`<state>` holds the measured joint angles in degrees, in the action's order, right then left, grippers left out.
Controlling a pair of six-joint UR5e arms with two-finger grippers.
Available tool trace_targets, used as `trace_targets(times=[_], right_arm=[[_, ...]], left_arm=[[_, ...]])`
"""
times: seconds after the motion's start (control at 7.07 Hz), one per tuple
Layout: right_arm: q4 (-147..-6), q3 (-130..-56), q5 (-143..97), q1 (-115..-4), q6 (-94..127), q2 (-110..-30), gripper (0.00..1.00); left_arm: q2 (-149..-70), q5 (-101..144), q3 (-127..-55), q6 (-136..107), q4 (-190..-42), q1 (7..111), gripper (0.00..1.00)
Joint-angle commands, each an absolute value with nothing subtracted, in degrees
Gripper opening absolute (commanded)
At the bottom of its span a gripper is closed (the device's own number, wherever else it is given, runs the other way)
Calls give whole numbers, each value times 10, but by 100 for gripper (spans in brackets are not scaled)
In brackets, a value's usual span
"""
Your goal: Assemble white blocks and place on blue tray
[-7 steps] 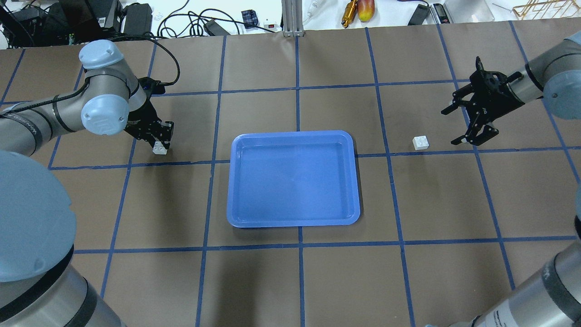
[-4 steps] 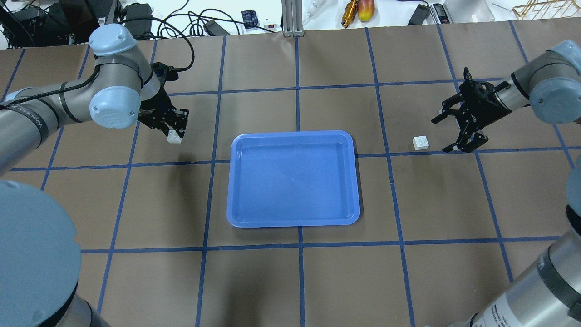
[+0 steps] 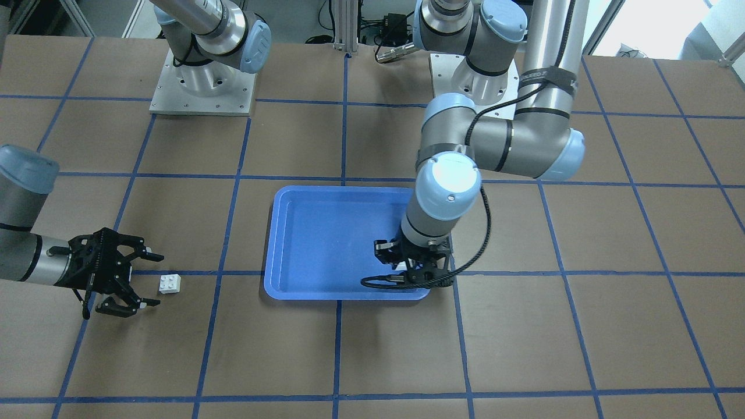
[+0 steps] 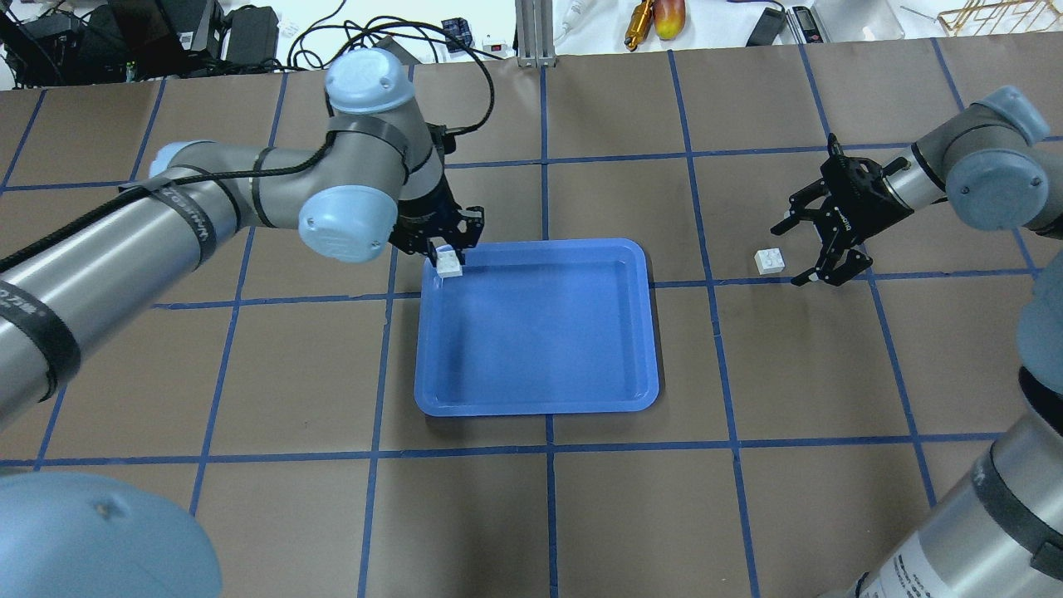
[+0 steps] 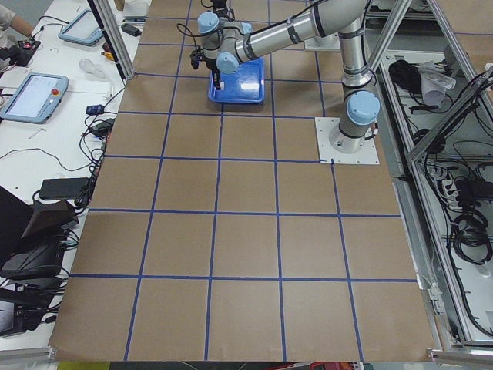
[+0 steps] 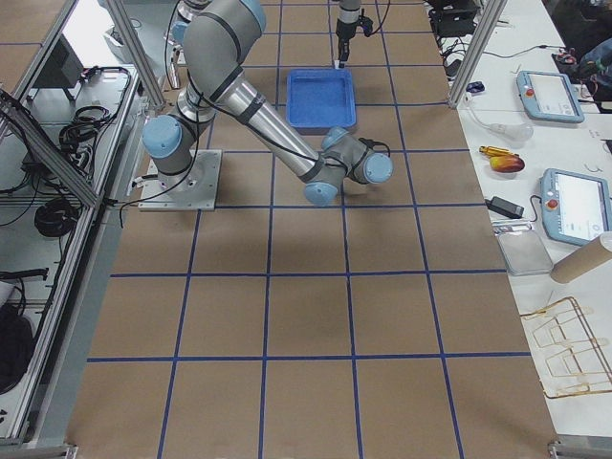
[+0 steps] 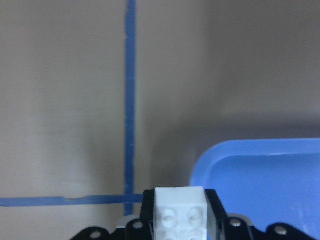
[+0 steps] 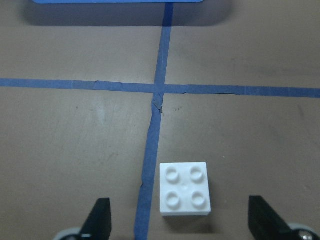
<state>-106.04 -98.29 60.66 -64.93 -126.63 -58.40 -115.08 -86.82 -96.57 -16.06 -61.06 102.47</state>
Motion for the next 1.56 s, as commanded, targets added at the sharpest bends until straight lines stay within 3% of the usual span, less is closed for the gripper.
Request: trace_targets(times=[0.0,0.14,0.57,0.85,1.13,1.27,1.42], right_arm=[[-1064,-983,606,-653,-1262,-583,91],[-1064,-983,606,-654,-1257,-583,89],[-1065,-983,608,-657,-1237,-583,69],[-1065,-982,612,-657,-1237,-583,55],[-1065,-980,615,-657,-1236,-584,18],[-1065,-979,616,-657,-1233,-584,5],[-1065,-979,616,-657,-1233,-584,0]], left_arm=[[-1167,-870,-967,-260,-587,1100,19],[-1174,-875,-969,-260,-563,1123,19],[-1188,-877,-984,-256,-558,1127,20],[-1192,-879,-985,-254,-559,1127,27],[-1195,-880,-998,-256,-558,1126,66],[-1196,-880,-997,-257,-557,1126,75],[-1195,-879,-995,-257,-555,1126,76]])
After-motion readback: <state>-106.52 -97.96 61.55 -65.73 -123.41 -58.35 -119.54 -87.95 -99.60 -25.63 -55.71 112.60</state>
